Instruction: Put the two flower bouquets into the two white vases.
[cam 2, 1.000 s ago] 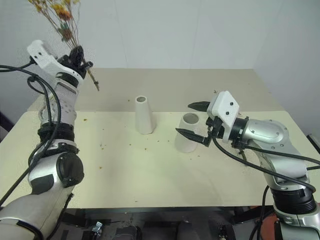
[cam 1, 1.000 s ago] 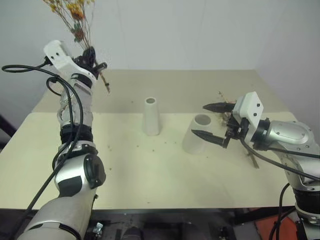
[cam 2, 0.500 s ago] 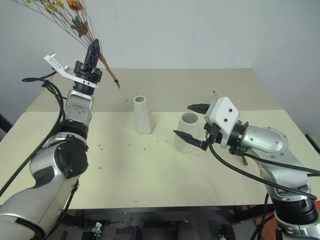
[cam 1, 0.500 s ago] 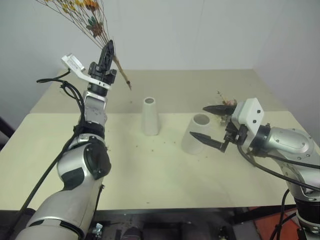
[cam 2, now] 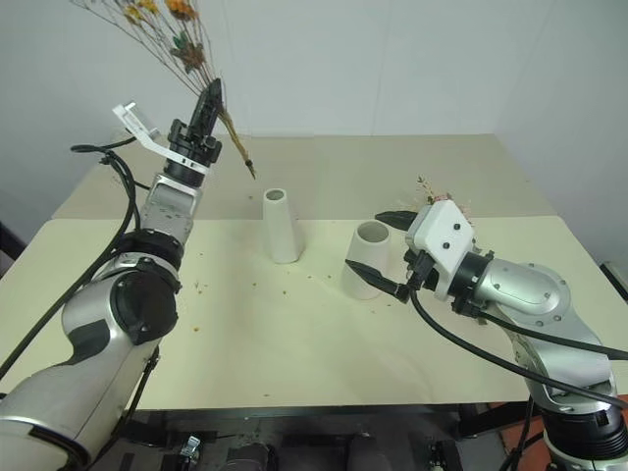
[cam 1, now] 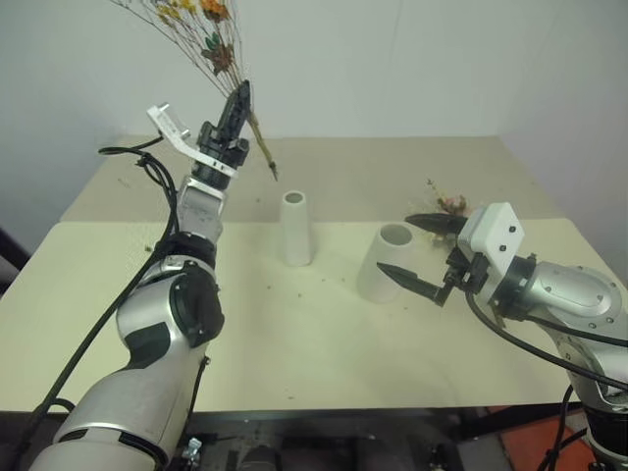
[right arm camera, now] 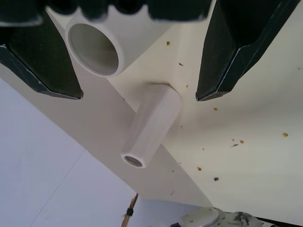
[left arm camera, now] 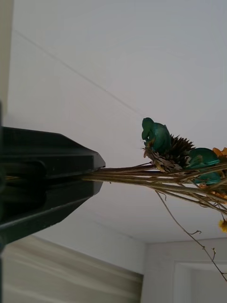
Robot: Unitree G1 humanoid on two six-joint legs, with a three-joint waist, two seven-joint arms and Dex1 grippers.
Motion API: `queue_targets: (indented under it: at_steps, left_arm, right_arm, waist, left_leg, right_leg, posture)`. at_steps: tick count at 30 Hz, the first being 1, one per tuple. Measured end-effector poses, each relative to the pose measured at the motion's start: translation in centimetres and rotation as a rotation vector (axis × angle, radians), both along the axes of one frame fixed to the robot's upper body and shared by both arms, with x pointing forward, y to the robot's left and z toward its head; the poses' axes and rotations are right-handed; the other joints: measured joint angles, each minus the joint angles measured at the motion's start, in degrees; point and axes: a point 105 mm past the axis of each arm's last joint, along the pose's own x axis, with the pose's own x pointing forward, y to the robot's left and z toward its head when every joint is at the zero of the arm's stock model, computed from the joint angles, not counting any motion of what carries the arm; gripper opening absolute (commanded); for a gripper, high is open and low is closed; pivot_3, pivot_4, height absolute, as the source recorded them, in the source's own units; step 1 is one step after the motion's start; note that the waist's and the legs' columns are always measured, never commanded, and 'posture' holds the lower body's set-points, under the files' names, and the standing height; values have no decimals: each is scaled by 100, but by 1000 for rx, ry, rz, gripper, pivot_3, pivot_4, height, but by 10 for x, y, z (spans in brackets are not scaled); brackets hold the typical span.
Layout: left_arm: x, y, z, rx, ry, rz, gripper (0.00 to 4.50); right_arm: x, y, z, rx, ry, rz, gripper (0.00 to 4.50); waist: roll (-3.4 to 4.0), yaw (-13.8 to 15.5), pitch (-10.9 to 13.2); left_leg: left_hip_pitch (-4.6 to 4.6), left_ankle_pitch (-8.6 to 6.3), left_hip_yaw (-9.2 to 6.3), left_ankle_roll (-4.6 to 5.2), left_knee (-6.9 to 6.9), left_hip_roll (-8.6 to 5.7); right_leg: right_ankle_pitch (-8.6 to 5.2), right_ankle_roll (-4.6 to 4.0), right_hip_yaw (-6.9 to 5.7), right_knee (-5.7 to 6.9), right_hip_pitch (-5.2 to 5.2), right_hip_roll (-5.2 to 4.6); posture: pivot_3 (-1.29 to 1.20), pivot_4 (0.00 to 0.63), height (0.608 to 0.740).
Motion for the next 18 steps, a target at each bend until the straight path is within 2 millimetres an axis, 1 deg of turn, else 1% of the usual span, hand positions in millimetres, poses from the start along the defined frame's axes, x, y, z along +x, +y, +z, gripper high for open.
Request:
queue_targets:
  at_steps: [3, 8, 14, 18]
  left_arm:
    - [1, -8, -4, 49, 5, 8, 16]
    - [3, -12, -9, 113, 7, 38, 16]
    - [4, -14, -12, 133, 17, 49, 16]
    - [5, -15, -13, 130, 24, 51, 16]
  right_arm:
    - [-1, -1, 1, 2, 0, -2, 4500]
    - [-1, -6, 3, 4, -2, -26, 4500]
    - [-6, -3, 1, -5, 8, -21, 4500]
    - [-6, -7, 0, 3, 27, -34, 4500]
  waist:
    - [0, -1, 0]
    - [0, 4, 0]
    - [0, 7, 0]
    - [0, 9, 0]
  left_leg:
    - [0, 0, 0, 0, 0, 0]
    - [0, 0, 0, 0, 0, 0]
    - [-1, 0, 0, 0, 0, 0]
    - [0, 0, 0, 0, 0, 0]
  right_leg:
    - [0, 0, 0, -1, 0, 0]
    - [0, 0, 0, 0, 0, 0]
    - [-2, 4, 0, 0, 0, 0]
    - [-3, 5, 0, 0, 0, 0]
  posture:
    - [0, 150, 740]
    - [0, 150, 740]
    - [0, 150, 740]
    - [0, 150, 740]
